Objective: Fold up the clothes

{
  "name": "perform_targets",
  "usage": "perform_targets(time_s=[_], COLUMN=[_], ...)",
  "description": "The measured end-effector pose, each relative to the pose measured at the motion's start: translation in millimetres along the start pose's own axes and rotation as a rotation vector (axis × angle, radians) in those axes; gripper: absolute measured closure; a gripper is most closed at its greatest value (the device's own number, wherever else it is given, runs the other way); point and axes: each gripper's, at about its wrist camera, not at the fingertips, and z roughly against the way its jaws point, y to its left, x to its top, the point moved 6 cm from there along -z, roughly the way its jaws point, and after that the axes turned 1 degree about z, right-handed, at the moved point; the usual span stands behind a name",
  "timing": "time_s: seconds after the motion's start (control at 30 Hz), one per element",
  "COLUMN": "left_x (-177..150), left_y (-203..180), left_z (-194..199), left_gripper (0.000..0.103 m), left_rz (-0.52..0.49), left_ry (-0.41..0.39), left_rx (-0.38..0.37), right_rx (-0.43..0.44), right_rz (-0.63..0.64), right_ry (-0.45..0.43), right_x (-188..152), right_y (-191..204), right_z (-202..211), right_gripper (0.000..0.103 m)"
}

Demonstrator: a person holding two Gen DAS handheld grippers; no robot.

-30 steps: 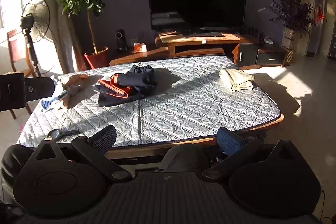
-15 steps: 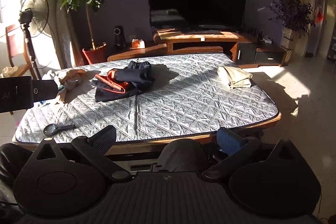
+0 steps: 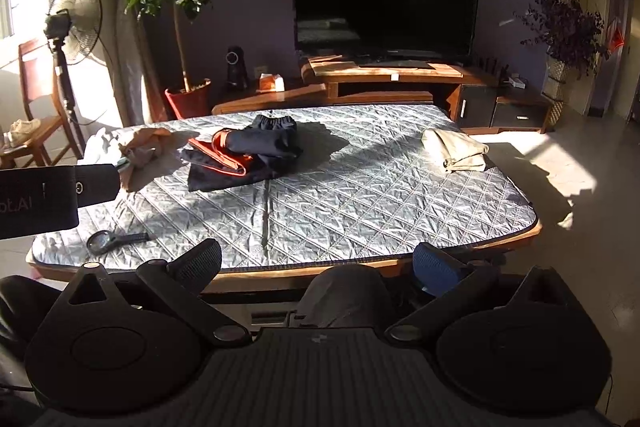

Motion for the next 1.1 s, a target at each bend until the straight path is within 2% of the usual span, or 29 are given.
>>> perform_targets(time_s=[1.1], left_x=[-5.5], left_y=[8.4], left_z=[2.6], left_gripper=[0.001], left_rz=[0.011], left_ry=[0.007], left_rx=[0.039], right_rx=[0.044], right_rz=[0.025], right_ry=[0.011], right_x=[0.5], right_y=[12.2], right_z=[-5.6], right_gripper=[0.000])
